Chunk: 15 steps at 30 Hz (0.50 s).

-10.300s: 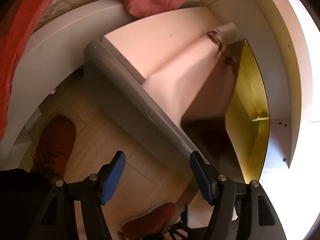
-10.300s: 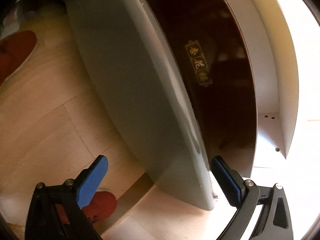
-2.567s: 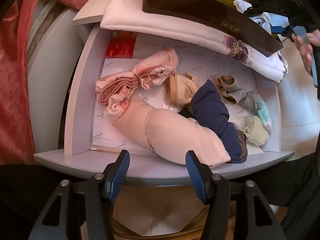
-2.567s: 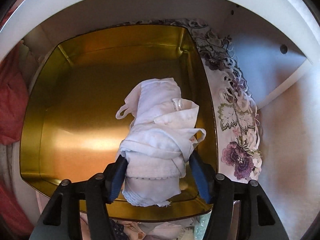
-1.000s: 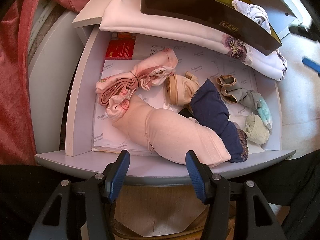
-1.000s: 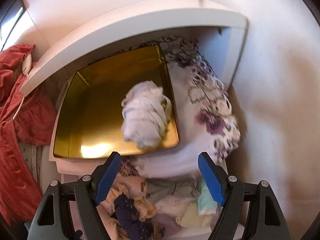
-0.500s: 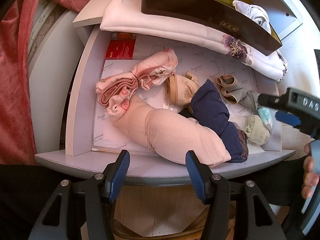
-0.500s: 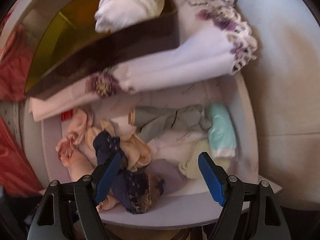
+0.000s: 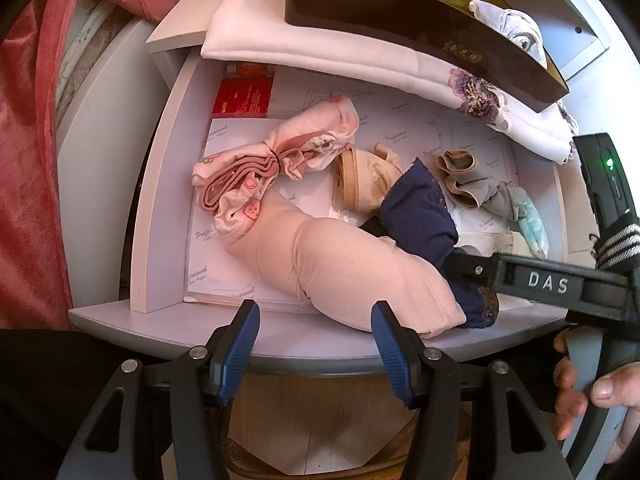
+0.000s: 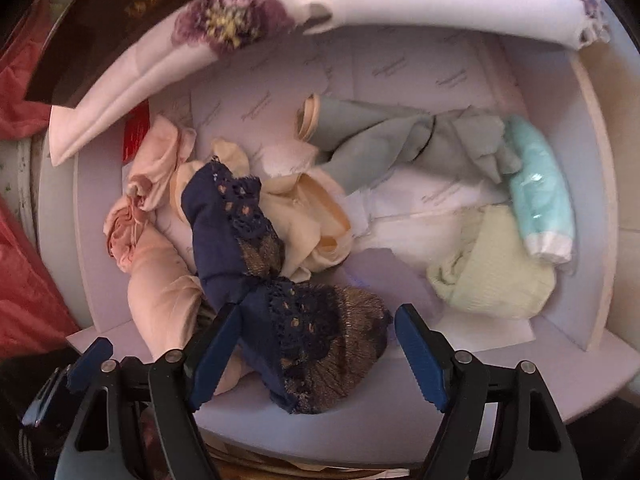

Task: Organize soft objects
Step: 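Move the right tool back over the navy lace garment in the drawer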

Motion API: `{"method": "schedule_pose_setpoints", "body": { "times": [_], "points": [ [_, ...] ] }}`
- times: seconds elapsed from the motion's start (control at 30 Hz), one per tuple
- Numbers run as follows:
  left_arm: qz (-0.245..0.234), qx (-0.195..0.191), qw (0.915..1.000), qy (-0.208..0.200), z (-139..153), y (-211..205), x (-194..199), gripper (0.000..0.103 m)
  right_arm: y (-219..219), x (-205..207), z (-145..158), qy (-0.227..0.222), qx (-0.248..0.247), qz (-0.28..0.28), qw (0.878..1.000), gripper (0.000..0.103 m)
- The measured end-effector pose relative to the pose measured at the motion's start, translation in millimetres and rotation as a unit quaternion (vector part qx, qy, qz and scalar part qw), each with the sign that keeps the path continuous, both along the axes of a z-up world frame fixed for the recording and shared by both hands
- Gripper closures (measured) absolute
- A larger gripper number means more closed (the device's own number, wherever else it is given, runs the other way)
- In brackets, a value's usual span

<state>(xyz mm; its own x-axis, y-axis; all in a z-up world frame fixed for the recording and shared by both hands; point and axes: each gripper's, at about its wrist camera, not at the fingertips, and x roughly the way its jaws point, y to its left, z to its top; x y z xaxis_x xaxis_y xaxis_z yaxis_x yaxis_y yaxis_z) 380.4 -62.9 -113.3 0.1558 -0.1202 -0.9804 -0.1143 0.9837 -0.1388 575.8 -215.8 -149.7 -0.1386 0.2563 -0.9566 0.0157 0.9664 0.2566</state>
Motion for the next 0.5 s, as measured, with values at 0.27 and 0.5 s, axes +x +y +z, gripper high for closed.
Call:
{"method": "schedule_pose_setpoints", "body": {
  "times": [0.27, 0.5],
  "points": [
    [0.042, -0.037, 0.9984, 0.012, -2, 17, 4, 0.044, -1, -1, -3, -0.001, -0.008, 0.005, 1.0, 0.025],
    [0.072, -0.058, 0.995, 0.038, -7, 34, 21, 0.044, 4, 1, -8, 0.0, -0.017, 0.015, 1.0, 0.024]
  ]
}}
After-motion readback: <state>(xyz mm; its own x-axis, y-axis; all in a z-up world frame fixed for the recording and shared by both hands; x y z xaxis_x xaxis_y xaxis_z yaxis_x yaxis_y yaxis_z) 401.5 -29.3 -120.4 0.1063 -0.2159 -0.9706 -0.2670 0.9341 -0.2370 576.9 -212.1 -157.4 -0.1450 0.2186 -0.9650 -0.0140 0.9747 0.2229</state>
